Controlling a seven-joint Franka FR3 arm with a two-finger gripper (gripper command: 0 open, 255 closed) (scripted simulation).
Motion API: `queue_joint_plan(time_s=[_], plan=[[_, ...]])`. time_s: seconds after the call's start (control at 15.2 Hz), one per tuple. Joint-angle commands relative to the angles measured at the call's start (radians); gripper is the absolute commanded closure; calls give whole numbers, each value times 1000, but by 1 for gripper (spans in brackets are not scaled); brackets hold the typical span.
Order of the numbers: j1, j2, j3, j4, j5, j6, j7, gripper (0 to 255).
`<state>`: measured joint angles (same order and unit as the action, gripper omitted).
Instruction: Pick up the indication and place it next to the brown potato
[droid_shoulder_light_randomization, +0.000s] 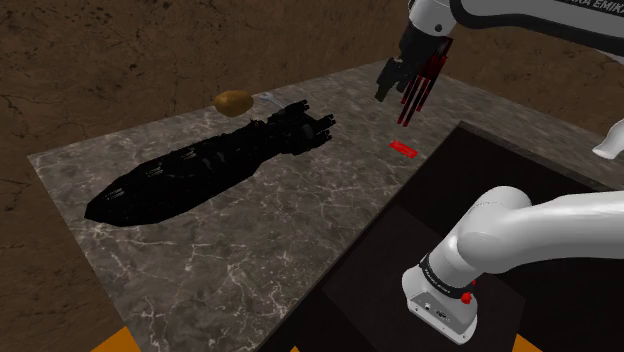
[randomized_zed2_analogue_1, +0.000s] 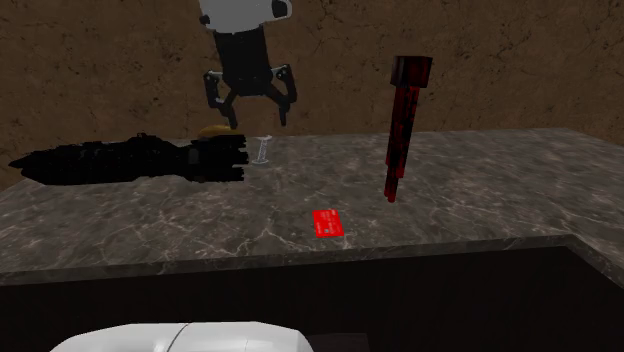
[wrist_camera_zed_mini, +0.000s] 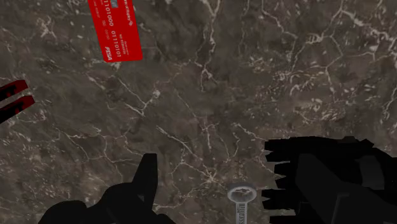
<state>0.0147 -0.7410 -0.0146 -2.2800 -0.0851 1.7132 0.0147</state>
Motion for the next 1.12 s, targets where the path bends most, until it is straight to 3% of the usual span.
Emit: queue_joint_plan(time_s=[0.0, 0.59, 0.99, 1.06], plan=[[0, 0, 0, 0, 0, 0, 0, 0], [-53, -351, -243, -456, -83, 354, -232, 0], [-135, -454, -512, -665, -179, 602, -454, 0], [-138, -454, -522, -670, -182, 611, -462, 0]])
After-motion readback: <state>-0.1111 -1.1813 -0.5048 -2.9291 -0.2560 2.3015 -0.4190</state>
